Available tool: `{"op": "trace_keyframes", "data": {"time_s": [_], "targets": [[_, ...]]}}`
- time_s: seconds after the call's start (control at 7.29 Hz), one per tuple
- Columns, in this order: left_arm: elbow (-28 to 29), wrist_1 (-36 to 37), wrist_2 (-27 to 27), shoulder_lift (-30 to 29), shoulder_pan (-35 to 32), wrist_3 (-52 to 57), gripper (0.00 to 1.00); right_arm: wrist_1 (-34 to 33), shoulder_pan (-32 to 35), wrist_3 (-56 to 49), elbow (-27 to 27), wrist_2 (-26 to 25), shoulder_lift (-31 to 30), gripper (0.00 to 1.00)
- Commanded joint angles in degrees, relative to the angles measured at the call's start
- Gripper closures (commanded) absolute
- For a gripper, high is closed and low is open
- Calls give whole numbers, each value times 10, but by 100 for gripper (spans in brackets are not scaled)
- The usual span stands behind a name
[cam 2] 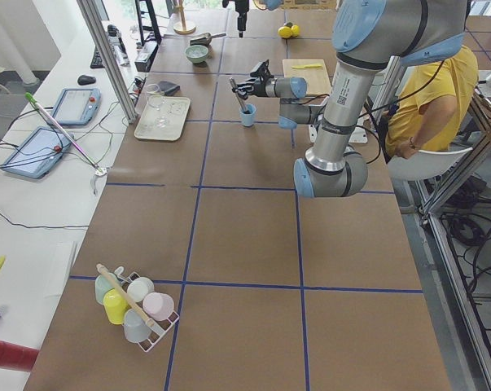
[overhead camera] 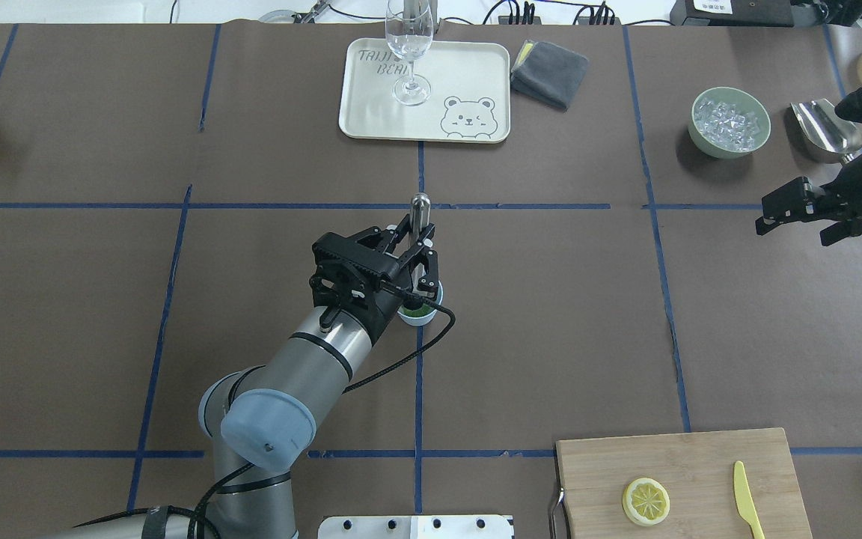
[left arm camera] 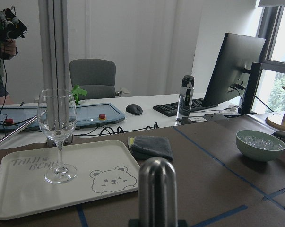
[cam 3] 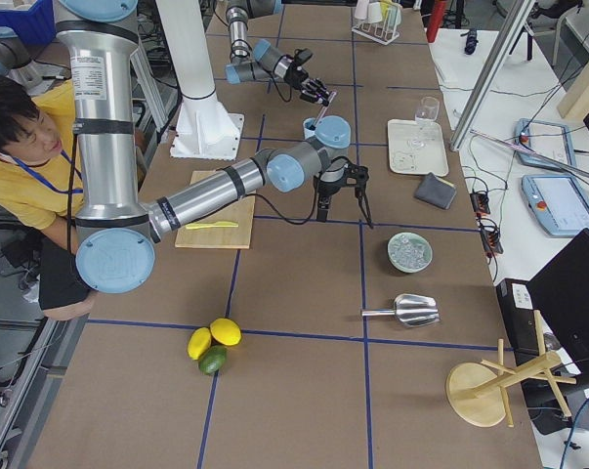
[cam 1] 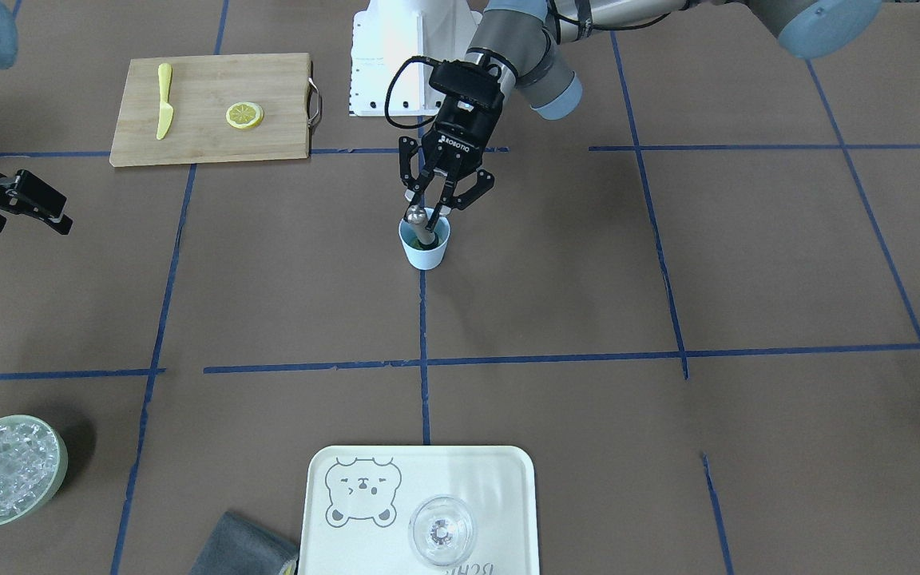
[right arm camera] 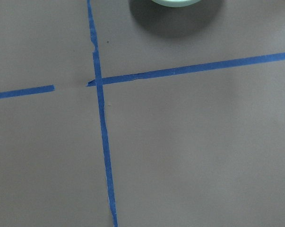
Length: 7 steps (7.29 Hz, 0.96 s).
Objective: Squeeze lemon into cup
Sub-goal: 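Press the muddler down inside the cup with the left gripper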
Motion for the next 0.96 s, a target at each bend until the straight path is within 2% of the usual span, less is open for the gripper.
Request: {"op": "trace_keyframes", "data": {"time_s": [0.0, 0.82], "targets": [[3, -1, 0, 0, 0, 0, 100, 0, 1, 0, 0, 0, 1, 0], [11, -1, -4, -1, 0, 1, 100, 0, 1, 0, 0, 1, 2, 0]]}}
